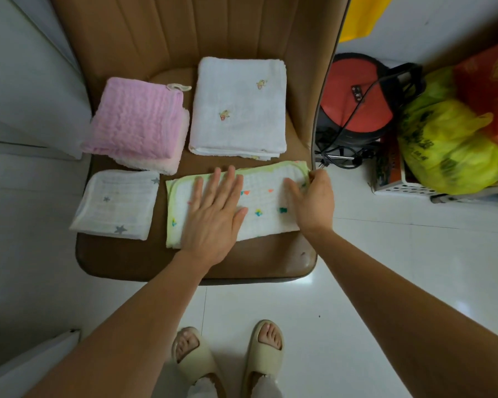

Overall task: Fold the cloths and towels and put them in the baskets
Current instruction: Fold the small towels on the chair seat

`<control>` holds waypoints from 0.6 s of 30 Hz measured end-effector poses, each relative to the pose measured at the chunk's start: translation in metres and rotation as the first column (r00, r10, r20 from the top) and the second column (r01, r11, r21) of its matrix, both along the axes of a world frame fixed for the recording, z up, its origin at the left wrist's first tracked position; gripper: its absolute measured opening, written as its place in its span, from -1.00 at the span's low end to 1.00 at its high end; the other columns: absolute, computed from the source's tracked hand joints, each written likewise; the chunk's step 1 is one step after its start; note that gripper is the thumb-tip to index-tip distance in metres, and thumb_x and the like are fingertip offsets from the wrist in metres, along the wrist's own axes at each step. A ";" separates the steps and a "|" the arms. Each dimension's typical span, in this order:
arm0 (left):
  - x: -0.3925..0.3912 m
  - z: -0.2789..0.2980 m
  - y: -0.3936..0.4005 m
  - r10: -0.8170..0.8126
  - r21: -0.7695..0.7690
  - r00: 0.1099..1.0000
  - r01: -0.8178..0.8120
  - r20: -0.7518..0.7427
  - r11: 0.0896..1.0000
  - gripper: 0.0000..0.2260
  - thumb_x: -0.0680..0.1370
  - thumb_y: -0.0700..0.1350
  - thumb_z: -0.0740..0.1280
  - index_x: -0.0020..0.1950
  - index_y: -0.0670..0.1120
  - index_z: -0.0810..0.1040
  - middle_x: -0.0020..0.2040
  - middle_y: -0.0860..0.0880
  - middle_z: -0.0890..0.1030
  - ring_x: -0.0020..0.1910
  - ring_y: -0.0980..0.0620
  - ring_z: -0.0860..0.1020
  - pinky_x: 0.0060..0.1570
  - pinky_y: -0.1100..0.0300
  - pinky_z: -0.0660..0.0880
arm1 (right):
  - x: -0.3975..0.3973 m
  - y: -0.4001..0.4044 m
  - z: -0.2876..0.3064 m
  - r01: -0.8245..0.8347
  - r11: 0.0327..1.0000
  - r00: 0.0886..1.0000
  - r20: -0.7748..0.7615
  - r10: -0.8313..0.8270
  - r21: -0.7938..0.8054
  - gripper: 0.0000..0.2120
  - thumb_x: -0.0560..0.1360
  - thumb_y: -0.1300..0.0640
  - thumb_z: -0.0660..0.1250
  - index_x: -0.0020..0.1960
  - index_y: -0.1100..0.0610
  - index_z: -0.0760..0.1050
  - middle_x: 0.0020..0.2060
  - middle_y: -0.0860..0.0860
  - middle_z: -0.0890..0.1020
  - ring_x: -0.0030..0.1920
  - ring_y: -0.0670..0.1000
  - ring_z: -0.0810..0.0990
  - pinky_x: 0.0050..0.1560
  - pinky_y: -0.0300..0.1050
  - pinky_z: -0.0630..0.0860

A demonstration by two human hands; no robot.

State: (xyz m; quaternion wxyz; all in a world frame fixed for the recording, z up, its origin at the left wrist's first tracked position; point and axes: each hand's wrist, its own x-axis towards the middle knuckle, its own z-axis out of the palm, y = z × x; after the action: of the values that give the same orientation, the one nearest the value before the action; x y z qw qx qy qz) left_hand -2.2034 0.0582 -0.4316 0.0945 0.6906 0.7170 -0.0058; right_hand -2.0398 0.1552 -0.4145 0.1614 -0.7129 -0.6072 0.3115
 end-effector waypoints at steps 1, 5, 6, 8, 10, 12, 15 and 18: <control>0.002 -0.001 0.001 -0.011 -0.009 1.000 0.011 -0.006 1.000 -0.45 0.63 0.12 -0.13 0.56 -0.10 0.08 0.57 -0.08 0.04 0.55 -0.13 -0.02 0.49 -0.15 -0.05 | -0.001 0.002 0.004 0.027 0.997 0.998 -0.056 -0.031 -0.076 -0.61 0.49 -0.03 0.34 0.14 0.21 0.36 -0.07 0.03 0.48 -0.03 0.07 0.48 0.00 -0.01 0.46; 0.008 -0.008 0.001 0.018 -0.062 0.999 -0.019 -0.028 0.998 -0.40 0.60 0.22 -0.14 0.58 -0.04 -0.02 0.58 -0.06 -0.04 0.55 -0.14 -0.09 0.48 -0.19 -0.09 | 0.009 0.006 0.007 0.071 0.969 0.980 -0.165 -0.112 -0.235 -0.64 0.50 -0.05 0.35 0.09 0.23 0.45 -0.13 0.01 0.51 -0.13 0.01 0.46 -0.19 -0.18 0.38; 0.010 -0.008 0.000 0.012 -0.071 0.999 -0.014 -0.032 0.997 -0.38 0.59 0.25 -0.16 0.58 -0.03 -0.04 0.58 -0.06 -0.06 0.55 -0.15 -0.11 0.48 -0.21 -0.10 | 0.014 0.006 0.006 0.094 0.958 0.966 -0.207 -0.153 -0.271 -0.69 0.50 -0.05 0.35 -0.05 0.22 0.50 -0.21 0.03 0.52 -0.18 0.02 0.47 -0.26 -0.20 0.37; 0.015 -0.008 -0.003 -0.013 -0.090 0.999 0.010 -0.031 0.996 -0.37 0.58 0.28 -0.20 0.58 0.01 -0.08 0.58 -0.03 -0.09 0.55 -0.14 -0.15 0.47 -0.23 -0.13 | 0.028 0.002 0.007 0.149 0.929 0.934 -0.260 -0.244 -0.337 -0.66 0.49 -0.05 0.34 -0.25 0.22 0.45 -0.32 0.10 0.50 -0.25 0.05 0.47 -0.28 -0.15 0.41; 0.021 -0.006 -0.003 -0.017 -0.119 1.000 0.015 -0.019 0.993 -0.36 0.56 0.31 -0.23 0.58 0.04 -0.11 0.58 -0.01 -0.13 0.55 -0.14 -0.17 0.46 -0.25 -0.17 | 0.038 -0.001 0.012 0.204 0.913 0.910 -0.275 -0.310 -0.352 -0.69 0.50 -0.02 0.33 -0.24 0.23 0.46 -0.31 0.13 0.51 -0.25 0.08 0.49 -0.20 -0.02 0.50; 0.026 -0.004 0.001 -0.014 -0.165 1.000 0.012 -0.014 0.986 -0.35 0.54 0.33 -0.27 0.57 0.07 -0.16 0.58 0.01 -0.18 0.54 -0.13 -0.21 0.45 -0.25 -0.20 | 0.041 -0.002 0.019 0.225 0.918 0.903 -0.285 -0.322 -0.327 -0.72 0.51 0.02 0.31 -0.21 0.23 0.49 -0.28 0.10 0.56 -0.22 0.08 0.55 -0.05 0.06 0.57; 0.024 0.003 0.009 -0.063 -0.217 0.998 0.066 0.019 0.974 -0.35 0.53 0.35 -0.28 0.55 0.08 -0.25 0.56 0.01 -0.28 0.52 -0.11 -0.31 0.45 -0.22 -0.26 | 0.035 0.001 0.031 0.205 0.927 0.907 -0.295 -0.301 -0.313 -0.77 0.52 -0.01 0.28 -0.11 0.16 0.50 -0.15 0.07 0.62 -0.08 0.10 0.60 0.07 0.13 0.57; 0.014 0.025 0.004 0.049 -0.083 0.983 -0.035 0.176 0.996 -0.43 0.61 0.23 -0.12 0.57 0.01 0.02 0.58 -0.06 -0.06 0.55 -0.11 -0.10 0.49 -0.15 -0.10 | 0.028 0.004 0.045 0.235 0.878 0.880 -0.292 -0.374 -0.418 -0.75 0.52 -0.03 0.28 -0.17 0.14 0.51 -0.10 0.11 0.63 -0.06 0.13 0.60 0.09 0.09 0.57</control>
State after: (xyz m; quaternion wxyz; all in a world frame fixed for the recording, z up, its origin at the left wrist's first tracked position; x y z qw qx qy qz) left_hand -2.1894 0.0623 -0.4069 0.1857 0.6688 0.7193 0.0290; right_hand -2.0116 0.1597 -0.3693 0.1817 -0.7478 -0.3748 0.5170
